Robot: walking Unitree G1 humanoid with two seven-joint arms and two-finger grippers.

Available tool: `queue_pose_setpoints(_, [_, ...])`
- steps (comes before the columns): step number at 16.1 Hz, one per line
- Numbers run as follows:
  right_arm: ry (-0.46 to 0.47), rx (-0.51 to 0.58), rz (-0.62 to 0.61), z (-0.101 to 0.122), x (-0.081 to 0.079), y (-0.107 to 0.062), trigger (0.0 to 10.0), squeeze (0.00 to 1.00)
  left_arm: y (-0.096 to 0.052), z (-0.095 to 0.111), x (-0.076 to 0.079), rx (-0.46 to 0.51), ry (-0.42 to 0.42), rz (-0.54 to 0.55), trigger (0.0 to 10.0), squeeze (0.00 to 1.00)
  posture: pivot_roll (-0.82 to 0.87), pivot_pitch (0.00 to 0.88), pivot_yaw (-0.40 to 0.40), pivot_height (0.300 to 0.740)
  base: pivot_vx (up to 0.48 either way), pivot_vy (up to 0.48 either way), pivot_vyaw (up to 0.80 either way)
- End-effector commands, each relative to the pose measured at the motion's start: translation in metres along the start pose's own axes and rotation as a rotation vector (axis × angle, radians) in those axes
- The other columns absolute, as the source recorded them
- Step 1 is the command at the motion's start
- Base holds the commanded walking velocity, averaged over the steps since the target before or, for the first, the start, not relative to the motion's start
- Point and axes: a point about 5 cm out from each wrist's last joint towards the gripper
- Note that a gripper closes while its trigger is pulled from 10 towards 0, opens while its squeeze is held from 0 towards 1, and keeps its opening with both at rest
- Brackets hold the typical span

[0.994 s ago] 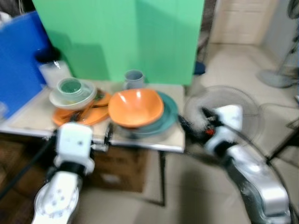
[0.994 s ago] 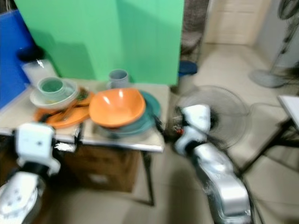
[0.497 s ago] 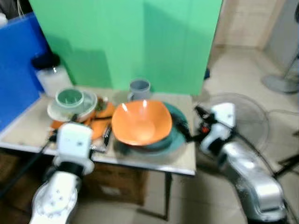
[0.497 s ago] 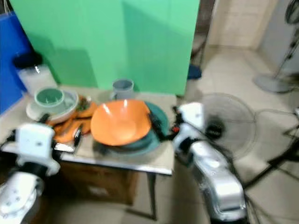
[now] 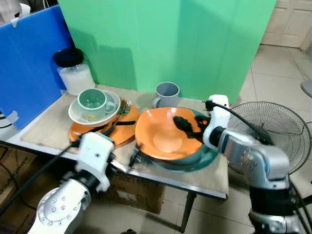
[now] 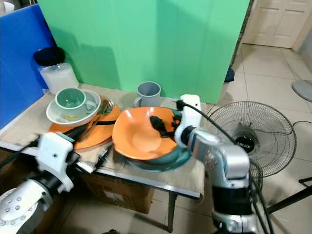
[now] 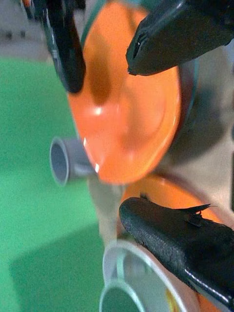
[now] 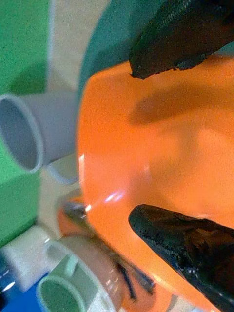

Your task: Setting the table

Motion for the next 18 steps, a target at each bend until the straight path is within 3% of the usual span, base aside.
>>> queue_pose_setpoints(1, [0.003,-0.056,-0.046,0.002,0.006,0.003,10.0,0.00,0.000,0.003,0.005,-0.006,-0.009,-0.069,10.0,0.32,-0.03,0.000,0.048,0.740,0.000,0.000,0.00])
queue_pose_setpoints(5, [0.055,-0.094,-0.105,0.017,0.017,0.006,10.0,0.00,-0.002,0.003,0.011,-0.042,-0.045,-0.221,10.0,0.02,-0.03,0.000,0.041,0.740,0.000,0.000,0.00])
queue_pose_setpoints(7, [0.101,-0.125,-0.107,0.022,0.021,0.004,10.0,0.00,-0.004,0.003,0.012,-0.058,-0.052,-0.249,10.0,0.00,-0.03,0.000,0.041,0.740,0.000,0.000,0.00])
queue_pose_setpoints(10, [0.177,-0.215,-0.114,0.011,0.026,0.005,10.0,0.00,-0.004,0.003,0.014,-0.065,-0.065,-0.270,10.0,0.00,-0.03,0.000,0.041,0.740,0.000,0.000,0.00])
queue_pose_setpoints(11, [0.236,-0.256,-0.085,0.003,0.025,0.007,2.9,0.00,-0.005,0.004,0.014,-0.062,-0.072,-0.274,10.0,0.00,-0.03,0.000,0.041,0.740,0.000,0.000,0.00])
queue_pose_setpoints(12, [0.262,-0.275,-0.075,-0.001,0.024,0.008,0.0,0.00,-0.006,0.004,0.014,-0.063,-0.074,-0.278,10.0,0.00,-0.03,0.000,0.041,0.740,0.000,0.000,0.00])
queue_pose_setpoints(18, [0.425,-0.312,0.007,-0.005,0.019,0.012,0.0,0.00,-0.006,0.005,0.014,-0.064,-0.079,-0.284,10.0,0.00,-0.03,0.000,0.035,0.740,0.000,0.000,0.00])
Point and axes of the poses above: a point about 5 cm out from each wrist's last joint towards the gripper, its own y axis pointing out of the wrist towards the gripper, its own z axis along the axis of the wrist's last joint, x = y × z, and after that the axes turned 5 degrees about -y, right-handed
